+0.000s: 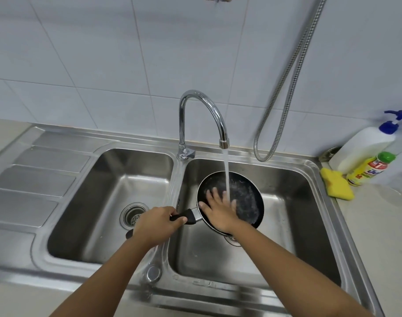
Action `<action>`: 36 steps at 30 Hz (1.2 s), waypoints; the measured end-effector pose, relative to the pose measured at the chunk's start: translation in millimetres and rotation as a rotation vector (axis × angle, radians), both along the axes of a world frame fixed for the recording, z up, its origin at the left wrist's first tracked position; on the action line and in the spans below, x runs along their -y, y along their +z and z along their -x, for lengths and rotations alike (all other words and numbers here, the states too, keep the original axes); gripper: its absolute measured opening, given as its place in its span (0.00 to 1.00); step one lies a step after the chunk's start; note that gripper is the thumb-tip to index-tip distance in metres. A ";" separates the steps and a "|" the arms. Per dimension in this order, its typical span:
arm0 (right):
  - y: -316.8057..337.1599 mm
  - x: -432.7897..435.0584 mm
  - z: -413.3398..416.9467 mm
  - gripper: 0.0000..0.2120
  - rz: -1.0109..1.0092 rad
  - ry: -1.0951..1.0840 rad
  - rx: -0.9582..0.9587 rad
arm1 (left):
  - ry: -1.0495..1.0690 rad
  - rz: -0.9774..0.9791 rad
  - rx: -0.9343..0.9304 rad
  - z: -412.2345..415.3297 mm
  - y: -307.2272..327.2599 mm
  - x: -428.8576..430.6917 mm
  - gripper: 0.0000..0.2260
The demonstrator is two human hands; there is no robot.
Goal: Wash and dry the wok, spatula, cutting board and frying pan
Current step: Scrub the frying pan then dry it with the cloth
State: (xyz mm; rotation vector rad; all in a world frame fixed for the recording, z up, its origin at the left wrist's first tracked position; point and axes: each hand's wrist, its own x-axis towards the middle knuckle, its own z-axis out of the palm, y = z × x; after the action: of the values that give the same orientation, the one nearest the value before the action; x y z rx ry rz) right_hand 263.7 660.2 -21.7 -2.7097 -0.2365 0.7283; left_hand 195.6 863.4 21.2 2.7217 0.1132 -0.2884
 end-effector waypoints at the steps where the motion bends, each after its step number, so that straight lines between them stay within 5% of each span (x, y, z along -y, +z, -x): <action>1: -1.1 6.5 -0.5 0.32 -0.004 0.008 -0.021 | 0.003 -0.011 -0.006 -0.1 -0.9 -3.3 0.13; 5: -7.1 35.5 -3.6 0.35 0.163 -0.101 -0.003 | 0.016 -0.037 -0.015 0.8 -6.1 -6.9 0.14; 11: 20.8 24.5 41.4 0.37 -0.165 0.134 -0.220 | 0.090 -0.021 -0.011 -0.8 -7.9 -6.0 0.14; 14: 18.7 67.6 27.7 0.54 0.133 0.248 -0.022 | 0.096 -0.033 -0.017 -2.8 -6.4 -15.4 0.14; 17: 17.7 72.3 33.8 0.54 0.296 0.268 0.050 | 0.089 -0.054 -0.006 -2.0 -7.1 -16.8 0.14; 19: 13.9 47.5 51.3 0.55 0.125 0.223 -0.024 | 0.085 -0.063 -0.008 -0.7 -7.4 -14.4 0.14; 22: 15.1 25.8 66.4 0.41 -0.143 0.097 -0.168 | 0.072 -0.061 -0.031 1.6 -9.6 -14.9 0.14; 27: 5.4 51.9 56.1 0.51 0.160 0.165 0.040 | 0.134 -0.038 -0.025 6.7 -13.8 -22.1 0.14; 32: 14.6 4.8 75.7 0.56 -0.129 0.204 -0.160 | 0.116 -0.042 -0.030 7.3 -14.6 -23.6 0.13; 36: 12.6 27.2 59.8 0.54 0.030 0.248 -0.077 | 0.154 -0.005 -0.050 11.1 -17.7 -31.0 0.13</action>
State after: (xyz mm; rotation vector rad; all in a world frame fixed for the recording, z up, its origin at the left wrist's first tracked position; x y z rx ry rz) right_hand 203.9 633.0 -9.1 -2.7028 -0.5543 0.9093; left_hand 184.5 894.4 3.5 2.6923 0.3364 -0.3117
